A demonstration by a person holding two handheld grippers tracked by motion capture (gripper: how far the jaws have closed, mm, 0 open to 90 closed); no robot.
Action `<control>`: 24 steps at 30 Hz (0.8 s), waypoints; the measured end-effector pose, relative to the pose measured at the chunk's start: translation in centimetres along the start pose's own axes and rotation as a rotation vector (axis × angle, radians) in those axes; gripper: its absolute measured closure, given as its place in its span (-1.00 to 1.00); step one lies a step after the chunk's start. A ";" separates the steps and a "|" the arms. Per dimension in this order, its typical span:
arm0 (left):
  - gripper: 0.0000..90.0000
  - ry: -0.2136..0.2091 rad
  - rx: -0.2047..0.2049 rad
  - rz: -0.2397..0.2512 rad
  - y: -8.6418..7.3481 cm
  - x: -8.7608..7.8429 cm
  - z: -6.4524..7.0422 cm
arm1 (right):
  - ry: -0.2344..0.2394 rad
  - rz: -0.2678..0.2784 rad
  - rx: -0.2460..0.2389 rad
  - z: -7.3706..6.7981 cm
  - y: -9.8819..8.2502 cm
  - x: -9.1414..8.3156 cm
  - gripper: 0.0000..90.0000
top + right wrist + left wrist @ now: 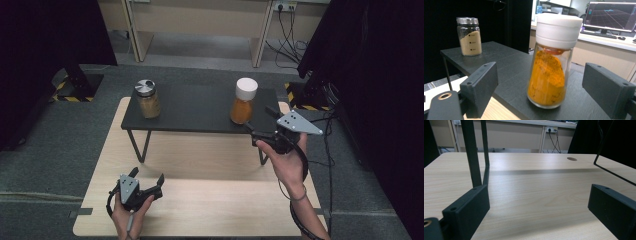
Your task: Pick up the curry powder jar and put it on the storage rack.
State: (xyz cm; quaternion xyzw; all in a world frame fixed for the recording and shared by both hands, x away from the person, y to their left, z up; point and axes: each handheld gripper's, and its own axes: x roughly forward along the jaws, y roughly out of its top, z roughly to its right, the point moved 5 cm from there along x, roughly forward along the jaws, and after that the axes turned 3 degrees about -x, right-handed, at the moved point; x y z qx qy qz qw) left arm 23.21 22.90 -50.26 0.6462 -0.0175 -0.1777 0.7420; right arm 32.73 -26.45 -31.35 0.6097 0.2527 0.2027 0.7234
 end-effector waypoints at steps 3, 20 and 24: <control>-0.94 -0.003 0.001 -0.001 0.0 0.0 0.1 | -0.004 -0.001 0.002 -0.3 -0.4 -0.5 -0.70; -0.94 -0.002 0.003 -0.005 0.0 -0.1 0.2 | -0.023 -0.014 0.008 -1.9 -2.4 -2.4 -0.70; -0.94 0.000 0.002 -0.003 -0.1 -0.1 0.2 | -0.024 -0.026 0.005 -2.5 -3.2 -3.1 -0.70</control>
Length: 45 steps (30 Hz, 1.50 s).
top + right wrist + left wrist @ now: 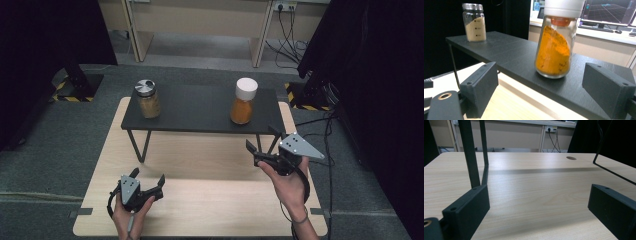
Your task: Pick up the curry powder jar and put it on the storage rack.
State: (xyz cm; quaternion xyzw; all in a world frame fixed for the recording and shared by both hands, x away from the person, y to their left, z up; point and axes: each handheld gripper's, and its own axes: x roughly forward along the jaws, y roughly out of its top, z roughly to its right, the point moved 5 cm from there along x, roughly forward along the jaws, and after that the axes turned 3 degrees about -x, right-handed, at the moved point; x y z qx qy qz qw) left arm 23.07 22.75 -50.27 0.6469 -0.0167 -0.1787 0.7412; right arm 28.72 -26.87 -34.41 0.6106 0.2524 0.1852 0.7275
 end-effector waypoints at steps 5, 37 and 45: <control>-0.94 -0.001 0.001 -0.002 -0.1 0.0 0.0 | 0.000 -0.016 0.005 -0.4 -0.9 -0.5 -0.70; -0.94 0.013 0.006 -0.009 -0.7 0.1 0.1 | -0.081 -0.134 0.114 -1.9 -8.4 -3.0 -0.71; -0.94 0.019 0.006 -0.012 -0.9 0.1 0.1 | -0.102 -0.166 0.134 -2.2 -10.0 -3.4 -0.72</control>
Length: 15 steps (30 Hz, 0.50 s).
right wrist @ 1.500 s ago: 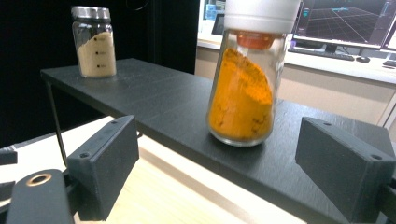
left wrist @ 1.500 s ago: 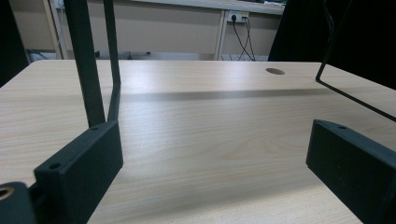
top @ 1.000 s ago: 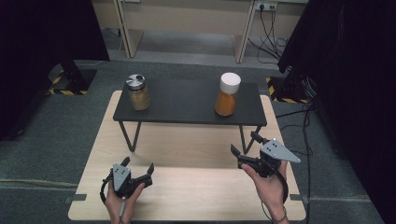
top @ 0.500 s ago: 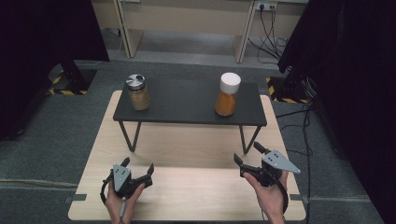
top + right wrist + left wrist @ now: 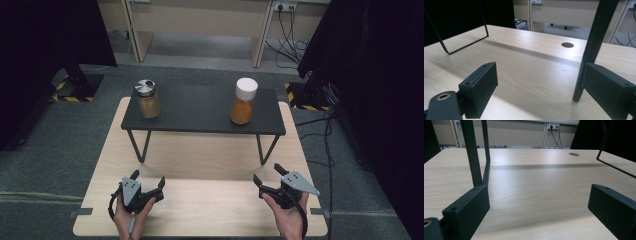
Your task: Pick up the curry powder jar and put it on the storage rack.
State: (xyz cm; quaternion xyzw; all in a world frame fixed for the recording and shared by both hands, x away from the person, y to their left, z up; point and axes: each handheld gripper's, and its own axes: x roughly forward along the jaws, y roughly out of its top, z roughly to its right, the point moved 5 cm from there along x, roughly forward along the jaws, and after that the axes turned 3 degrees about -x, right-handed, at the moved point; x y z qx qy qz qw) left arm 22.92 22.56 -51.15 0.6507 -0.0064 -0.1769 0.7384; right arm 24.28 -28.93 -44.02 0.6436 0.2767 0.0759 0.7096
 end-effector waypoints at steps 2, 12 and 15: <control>-0.94 0.001 0.000 0.000 0.0 0.0 0.0 | -0.005 -0.003 -0.001 0.0 -0.1 0.0 -0.72; -0.94 0.003 0.001 -0.002 -0.1 0.0 0.0 | -0.058 -0.036 0.004 0.5 -1.5 -0.4 -0.72; -0.94 0.005 0.003 -0.005 -0.2 0.0 -0.1 | -0.077 -0.046 0.010 0.6 -2.0 -0.5 -0.72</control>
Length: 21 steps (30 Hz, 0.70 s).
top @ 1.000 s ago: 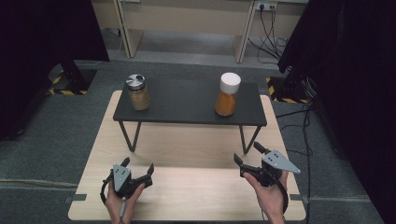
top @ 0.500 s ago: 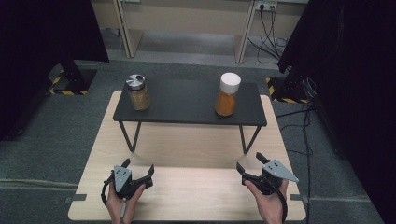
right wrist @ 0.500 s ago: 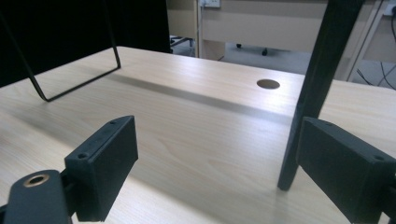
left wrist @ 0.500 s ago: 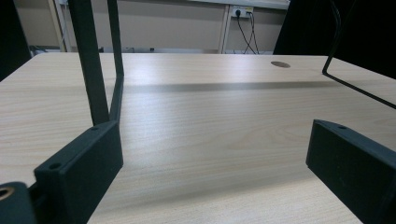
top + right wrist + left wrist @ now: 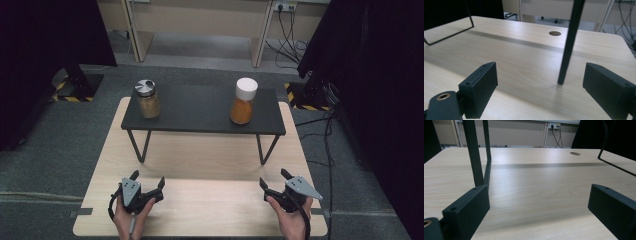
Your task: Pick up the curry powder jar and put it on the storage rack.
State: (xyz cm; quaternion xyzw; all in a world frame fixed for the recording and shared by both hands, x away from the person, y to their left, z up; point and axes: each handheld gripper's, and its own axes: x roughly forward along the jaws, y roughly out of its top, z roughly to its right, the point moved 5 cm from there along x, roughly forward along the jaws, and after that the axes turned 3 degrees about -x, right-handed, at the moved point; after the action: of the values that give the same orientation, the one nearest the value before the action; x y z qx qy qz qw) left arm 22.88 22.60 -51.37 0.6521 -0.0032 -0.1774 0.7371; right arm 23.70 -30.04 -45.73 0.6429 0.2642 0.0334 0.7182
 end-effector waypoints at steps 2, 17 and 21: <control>-0.94 0.002 -0.002 -0.001 -0.1 0.0 0.0 | -0.011 -0.008 0.001 0.1 -0.2 -0.1 -0.72; -0.94 0.006 -0.001 -0.004 -0.2 0.0 -0.2 | -0.061 -0.065 0.018 0.6 -2.1 -0.5 -0.72; -0.94 0.009 -0.001 -0.005 -0.2 0.0 -0.2 | -0.057 -0.076 0.017 0.5 -2.4 -0.4 -0.72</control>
State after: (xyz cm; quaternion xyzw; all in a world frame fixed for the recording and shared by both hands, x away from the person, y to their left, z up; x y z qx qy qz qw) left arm 22.88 22.76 -51.59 0.6524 0.0017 -0.1761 0.7371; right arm 22.81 -31.03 -47.86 0.6390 0.2680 -0.0146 0.7208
